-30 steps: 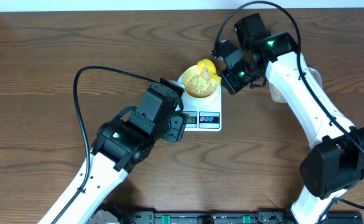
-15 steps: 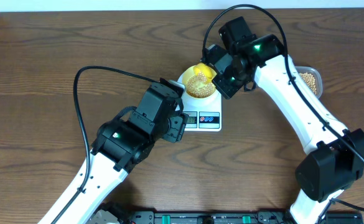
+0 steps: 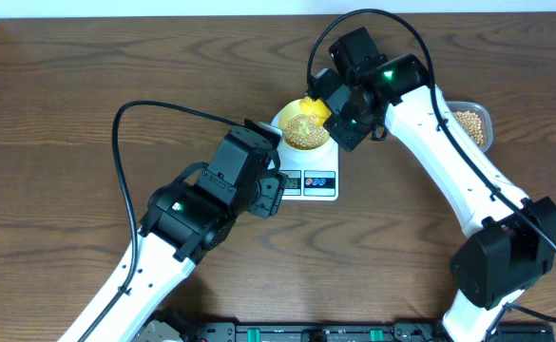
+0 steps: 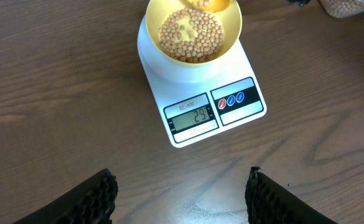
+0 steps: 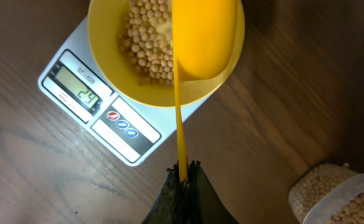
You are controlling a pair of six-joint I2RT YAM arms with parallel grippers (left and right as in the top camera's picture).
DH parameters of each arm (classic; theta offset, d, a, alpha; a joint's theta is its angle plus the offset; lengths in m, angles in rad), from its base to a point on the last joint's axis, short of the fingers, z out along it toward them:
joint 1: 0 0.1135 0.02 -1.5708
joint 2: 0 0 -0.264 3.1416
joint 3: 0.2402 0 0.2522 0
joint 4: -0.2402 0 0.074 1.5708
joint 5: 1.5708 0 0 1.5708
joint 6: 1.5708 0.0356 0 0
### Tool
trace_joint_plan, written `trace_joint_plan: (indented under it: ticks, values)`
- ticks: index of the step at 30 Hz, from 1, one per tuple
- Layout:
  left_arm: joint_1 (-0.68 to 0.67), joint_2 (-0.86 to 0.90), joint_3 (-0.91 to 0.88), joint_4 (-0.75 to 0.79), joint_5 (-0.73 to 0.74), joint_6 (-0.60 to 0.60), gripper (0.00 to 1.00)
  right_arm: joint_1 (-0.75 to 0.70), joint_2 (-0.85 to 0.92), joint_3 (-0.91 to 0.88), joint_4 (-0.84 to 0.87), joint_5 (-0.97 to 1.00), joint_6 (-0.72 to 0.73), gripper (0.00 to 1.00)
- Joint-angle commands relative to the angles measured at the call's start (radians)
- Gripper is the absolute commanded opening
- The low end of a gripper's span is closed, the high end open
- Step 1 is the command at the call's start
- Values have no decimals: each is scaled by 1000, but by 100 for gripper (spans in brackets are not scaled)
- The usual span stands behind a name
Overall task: Scoop item into bowl and weigh 50g on scale
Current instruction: 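Tilt the scoop to pour soybeans into the yellow bowl, then move the empty scoop with the right gripper back over the soybean tub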
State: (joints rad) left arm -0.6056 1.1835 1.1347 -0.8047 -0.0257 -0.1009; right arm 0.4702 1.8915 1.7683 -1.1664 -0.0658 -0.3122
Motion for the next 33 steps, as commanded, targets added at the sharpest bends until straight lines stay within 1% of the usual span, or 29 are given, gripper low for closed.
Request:
trace_joint_plan:
  ticks: [1,12,17,25,30,33]
  values:
    - [4,-8,26,-2,-9,-5,69,20,-2,25,0,41,-18,1]
    - [4,-8,26,-2,-9,-5,69,58,-3,48,-2,68,-26,1]
    - [4,-8,26,-2,-9,-5,69,68,-3,70,-1,128,-26,1]
    - [4,-8,26,-2,-9,-5,69,68,-3,78,-8,126,-3,1]
    - [4,-8,26,-2,-9,-5,69,65,-3,90,-21,61,25,1]
    - [4,-8,26,-2,-9,-5,69,59,-3,135,-42,11,33,1]
